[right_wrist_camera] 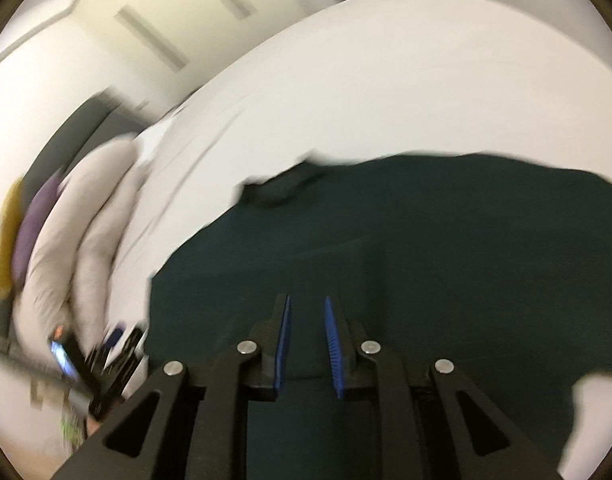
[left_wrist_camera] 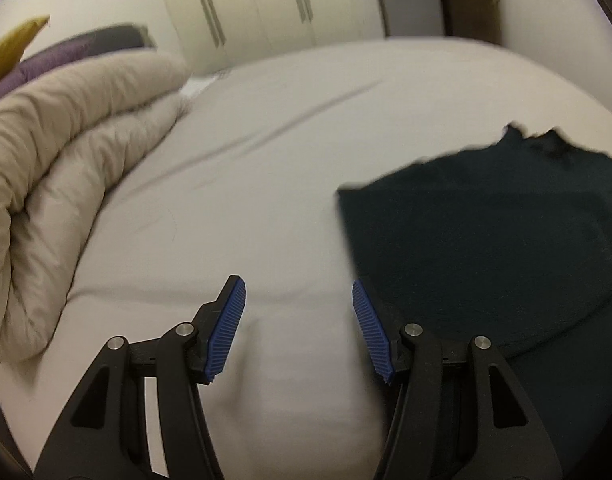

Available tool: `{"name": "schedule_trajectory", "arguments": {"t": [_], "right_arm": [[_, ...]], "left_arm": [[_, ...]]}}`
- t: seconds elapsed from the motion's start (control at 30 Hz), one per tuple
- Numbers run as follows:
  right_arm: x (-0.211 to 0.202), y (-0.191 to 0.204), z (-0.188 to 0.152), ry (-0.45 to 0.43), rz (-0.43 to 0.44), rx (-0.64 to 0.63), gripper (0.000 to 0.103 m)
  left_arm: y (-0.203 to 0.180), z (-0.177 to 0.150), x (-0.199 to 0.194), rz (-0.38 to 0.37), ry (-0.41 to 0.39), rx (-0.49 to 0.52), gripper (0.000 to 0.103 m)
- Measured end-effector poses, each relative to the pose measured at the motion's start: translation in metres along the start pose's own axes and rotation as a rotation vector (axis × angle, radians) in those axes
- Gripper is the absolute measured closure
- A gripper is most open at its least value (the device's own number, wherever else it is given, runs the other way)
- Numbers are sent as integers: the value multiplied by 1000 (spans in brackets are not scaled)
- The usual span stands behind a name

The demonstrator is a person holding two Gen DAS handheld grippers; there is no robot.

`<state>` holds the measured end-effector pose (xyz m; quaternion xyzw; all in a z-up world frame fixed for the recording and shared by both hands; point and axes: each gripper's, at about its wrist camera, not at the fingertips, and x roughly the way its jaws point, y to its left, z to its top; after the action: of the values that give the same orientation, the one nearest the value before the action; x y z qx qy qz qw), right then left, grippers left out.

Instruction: Fold small clothes

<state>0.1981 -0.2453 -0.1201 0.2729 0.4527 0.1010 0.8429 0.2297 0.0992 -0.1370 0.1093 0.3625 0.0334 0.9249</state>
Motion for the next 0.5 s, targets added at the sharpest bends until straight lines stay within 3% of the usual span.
{"name": "schedule_trajectory", "arguments": {"t": [0.1,0.13,0.17,0.23,0.27,0.33,0.37,0.4,0.5], "right_arm": [[31,-4,-4,58,19,4,71],[38,-16,-7,62,-17,36,73],[39,-25,-8,51,8,64,78],[30,-49,-11,24,74,143,90],[23,-58,-13,13,71,165,93],[0,-74,-21,-35,17,199,95],[-14,-81,-27,-60,-35,216,88],[-38,-92,-35,-106,-65,252,75],[-105,-134,-62,-239,-38,370,49]], "left_arm": [[-8,3,-15,13,-79,38,48],[-9,4,-16,11,-85,49,48],[-12,5,-12,9,-68,64,48],[-24,-2,8,4,35,104,48],[-27,-5,19,-1,79,116,48],[-29,-3,19,5,74,114,48],[-28,-2,16,6,68,111,48],[-25,-1,13,3,52,96,48],[-17,1,0,-6,7,31,48]]}}
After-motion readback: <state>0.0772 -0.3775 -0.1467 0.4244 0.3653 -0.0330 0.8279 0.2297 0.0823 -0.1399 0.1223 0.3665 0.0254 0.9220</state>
